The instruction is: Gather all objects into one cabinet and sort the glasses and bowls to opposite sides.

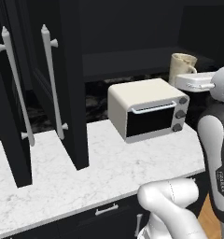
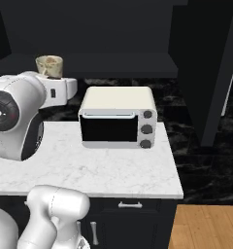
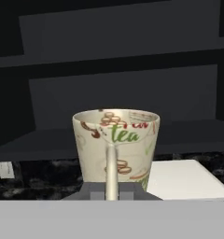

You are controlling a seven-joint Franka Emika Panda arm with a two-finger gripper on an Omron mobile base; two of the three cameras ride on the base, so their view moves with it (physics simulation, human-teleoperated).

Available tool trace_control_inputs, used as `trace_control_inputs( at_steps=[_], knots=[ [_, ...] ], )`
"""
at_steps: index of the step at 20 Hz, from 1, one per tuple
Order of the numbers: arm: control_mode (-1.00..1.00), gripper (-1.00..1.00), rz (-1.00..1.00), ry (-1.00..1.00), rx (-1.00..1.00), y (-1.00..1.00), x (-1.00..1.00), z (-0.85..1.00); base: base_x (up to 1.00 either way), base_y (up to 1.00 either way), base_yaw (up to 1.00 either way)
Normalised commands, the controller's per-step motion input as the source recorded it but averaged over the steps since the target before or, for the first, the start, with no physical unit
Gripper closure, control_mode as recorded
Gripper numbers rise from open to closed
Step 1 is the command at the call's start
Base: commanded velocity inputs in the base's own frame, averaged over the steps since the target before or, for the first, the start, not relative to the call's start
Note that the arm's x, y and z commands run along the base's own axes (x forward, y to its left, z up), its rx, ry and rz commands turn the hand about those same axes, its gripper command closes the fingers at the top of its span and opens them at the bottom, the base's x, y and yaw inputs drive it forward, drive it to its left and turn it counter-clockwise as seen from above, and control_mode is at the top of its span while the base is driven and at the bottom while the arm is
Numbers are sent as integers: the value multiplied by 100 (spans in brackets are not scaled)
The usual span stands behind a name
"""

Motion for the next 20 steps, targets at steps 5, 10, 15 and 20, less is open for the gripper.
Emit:
trace_control_inputs(
  at_steps=[5, 10, 15, 20],
  knots=[
    [-100, 100, 0, 7, 0, 10, -15, -1, 0, 0, 0],
    [-100, 100, 0, 3, 0, 0, -54, 0, 0, 0, 0],
    [100, 100, 0, 0, 0, 0, -31, 0, -57, 7, 0],
    [100, 100, 0, 0, 0, 0, 0, 0, -100, 36, 11]
  ],
)
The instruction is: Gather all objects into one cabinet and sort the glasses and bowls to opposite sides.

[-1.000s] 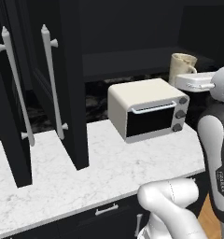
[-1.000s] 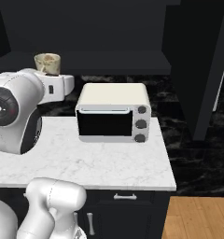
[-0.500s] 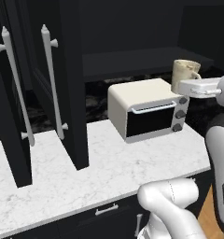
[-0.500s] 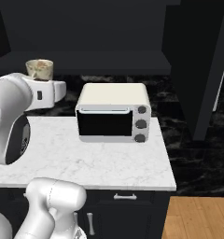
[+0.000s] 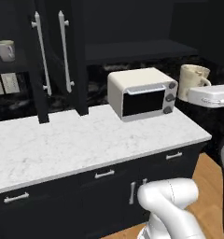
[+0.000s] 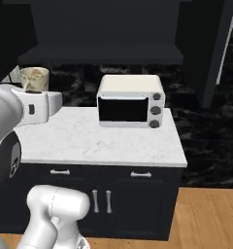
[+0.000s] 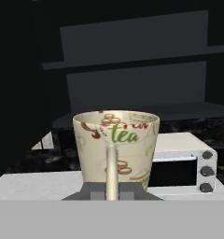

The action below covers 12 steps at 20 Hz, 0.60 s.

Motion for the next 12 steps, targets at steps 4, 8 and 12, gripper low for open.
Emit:
trace_control_inputs(
  at_steps=[4, 8, 12],
  knots=[
    [100, 100, 0, 0, 0, 0, 0, 0, -81, 83, 2],
    [100, 100, 0, 0, 0, 0, 0, 0, -53, 100, 0],
    [100, 100, 0, 0, 0, 0, 0, 0, -20, 100, 0]
  ],
)
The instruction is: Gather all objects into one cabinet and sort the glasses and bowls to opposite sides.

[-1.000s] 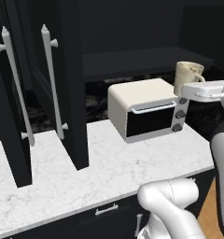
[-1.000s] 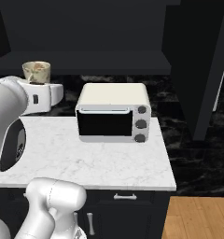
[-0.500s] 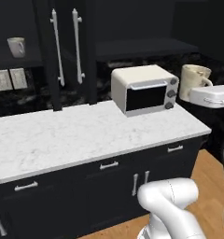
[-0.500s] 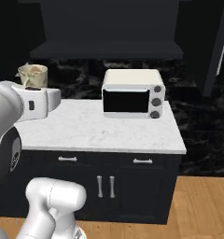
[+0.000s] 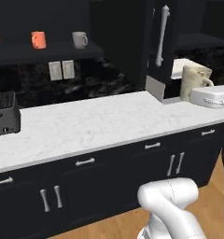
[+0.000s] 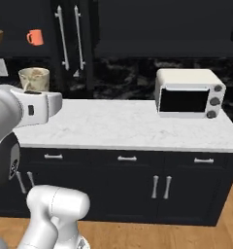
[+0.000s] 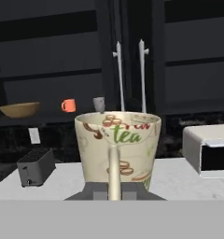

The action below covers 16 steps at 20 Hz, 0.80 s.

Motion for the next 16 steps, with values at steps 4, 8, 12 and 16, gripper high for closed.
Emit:
trace_control_inputs(
  at_steps=[4, 8, 12, 16],
  knots=[
    [100, 100, 0, 0, 0, 0, 0, 0, -4, 100, 0],
    [100, 100, 0, 0, 0, 0, 0, 0, 16, 97, -10],
    [100, 100, 0, 0, 0, 0, 0, 0, 60, 87, -19],
    [100, 100, 0, 0, 0, 0, 0, 0, 87, 53, -18]
  ],
)
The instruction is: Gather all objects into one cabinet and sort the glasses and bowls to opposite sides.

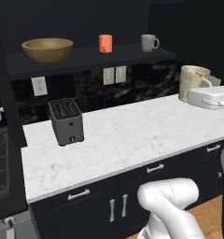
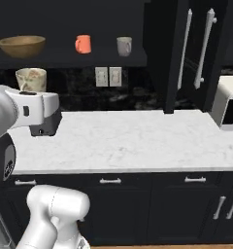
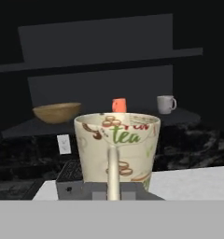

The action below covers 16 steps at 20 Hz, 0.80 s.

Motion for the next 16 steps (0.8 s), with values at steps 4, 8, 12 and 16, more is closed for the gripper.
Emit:
trace_control_inputs(
  at_steps=[4, 8, 12, 16],
  knots=[
    [100, 100, 0, 0, 0, 0, 0, 0, 100, 20, -16],
    [100, 100, 0, 0, 0, 0, 0, 0, 100, 31, -18],
    [100, 100, 0, 0, 0, 0, 0, 0, 99, 27, -19],
    [100, 100, 0, 0, 0, 0, 0, 0, 79, 6, -19]
  ],
)
